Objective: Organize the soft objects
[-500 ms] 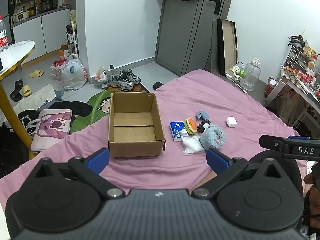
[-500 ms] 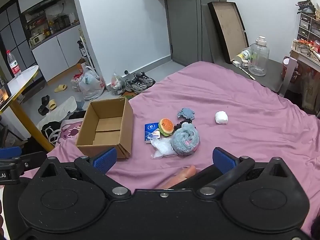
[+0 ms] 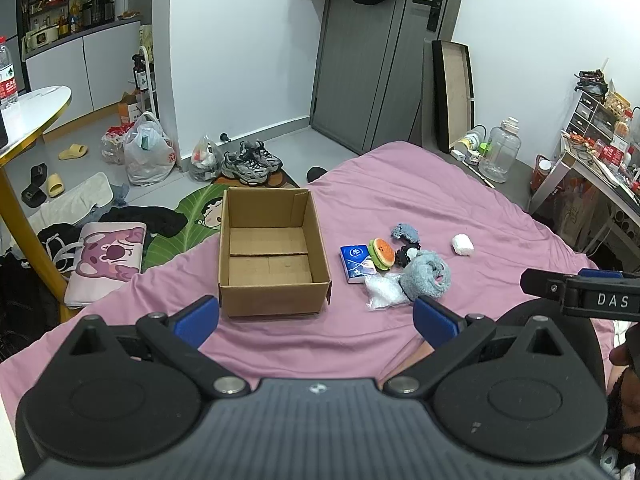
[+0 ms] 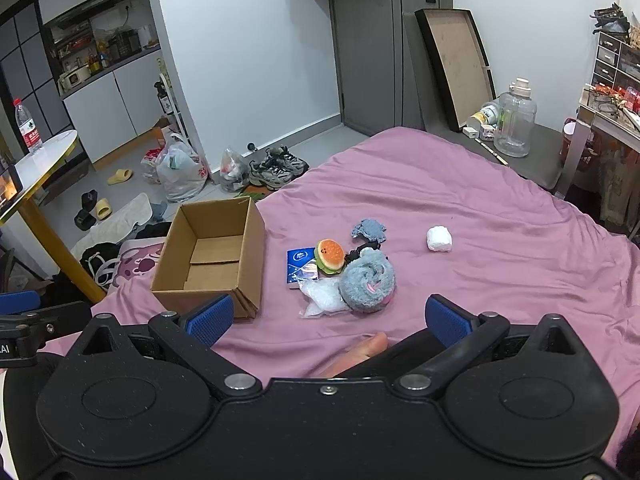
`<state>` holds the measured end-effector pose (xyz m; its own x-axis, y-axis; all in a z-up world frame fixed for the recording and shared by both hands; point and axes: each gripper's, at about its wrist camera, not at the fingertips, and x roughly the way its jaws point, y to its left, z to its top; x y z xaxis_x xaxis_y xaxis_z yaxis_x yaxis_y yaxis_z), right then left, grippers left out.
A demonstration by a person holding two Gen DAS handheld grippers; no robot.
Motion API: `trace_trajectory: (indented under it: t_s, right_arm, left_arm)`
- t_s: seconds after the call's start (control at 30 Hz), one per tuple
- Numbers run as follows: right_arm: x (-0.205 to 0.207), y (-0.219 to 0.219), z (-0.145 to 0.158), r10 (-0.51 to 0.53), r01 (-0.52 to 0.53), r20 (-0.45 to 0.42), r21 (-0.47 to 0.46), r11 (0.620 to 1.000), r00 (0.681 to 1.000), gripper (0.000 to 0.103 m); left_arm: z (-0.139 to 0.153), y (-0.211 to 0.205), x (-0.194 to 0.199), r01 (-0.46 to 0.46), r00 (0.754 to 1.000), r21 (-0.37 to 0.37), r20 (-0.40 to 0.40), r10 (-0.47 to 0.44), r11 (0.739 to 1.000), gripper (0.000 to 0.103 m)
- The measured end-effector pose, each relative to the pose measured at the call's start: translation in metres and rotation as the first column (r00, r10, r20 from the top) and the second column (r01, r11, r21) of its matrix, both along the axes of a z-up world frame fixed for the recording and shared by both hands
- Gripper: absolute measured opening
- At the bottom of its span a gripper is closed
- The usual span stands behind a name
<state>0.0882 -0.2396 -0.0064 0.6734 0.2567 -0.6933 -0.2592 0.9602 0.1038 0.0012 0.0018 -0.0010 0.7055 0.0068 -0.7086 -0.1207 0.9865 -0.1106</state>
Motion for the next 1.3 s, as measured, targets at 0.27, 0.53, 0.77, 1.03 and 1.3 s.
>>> trace_trajectory:
  t_s: [0.27,0.53,0.77,1.03,1.3]
  right_arm:
    - [0.0,-0.001,0.0,0.002,-0.002,0.003,-0.001,1.0,1.0,0.103]
    - [-0.001,-0.002,0.001,0.004,-0.004,0.005,0.0,1.0,1.0,0.103]
    - [-0.002,-0.003,0.001,0.001,-0.001,0.008,0.001,1.0,1.0,0.103]
    - [-0.002,-0.003,0.001,0.001,-0.001,0.009,0.0,1.0,1.0,0.103]
    - [-0.003,-0.003,0.001,0.002,-0.002,0.01,0.0,1.0,1.0,0.103]
  left_arm:
    - [0.001,-0.002,-0.002,0.0,1.0,0.004,0.006,0.0,1.0,0.102]
    - [0.005,-0.001,0.0,-0.002,1.0,0.004,0.004,0.002,1.0,0.102]
    - [0.005,-0.001,-0.001,0.001,1.0,0.003,0.006,-0.001,1.0,0.102]
    - [0.014,0.0,-0.001,0.0,1.0,0.004,0.006,0.0,1.0,0.102]
    - [0.014,0.001,-0.002,0.002,1.0,0.003,0.007,-0.002,1.0,0.102]
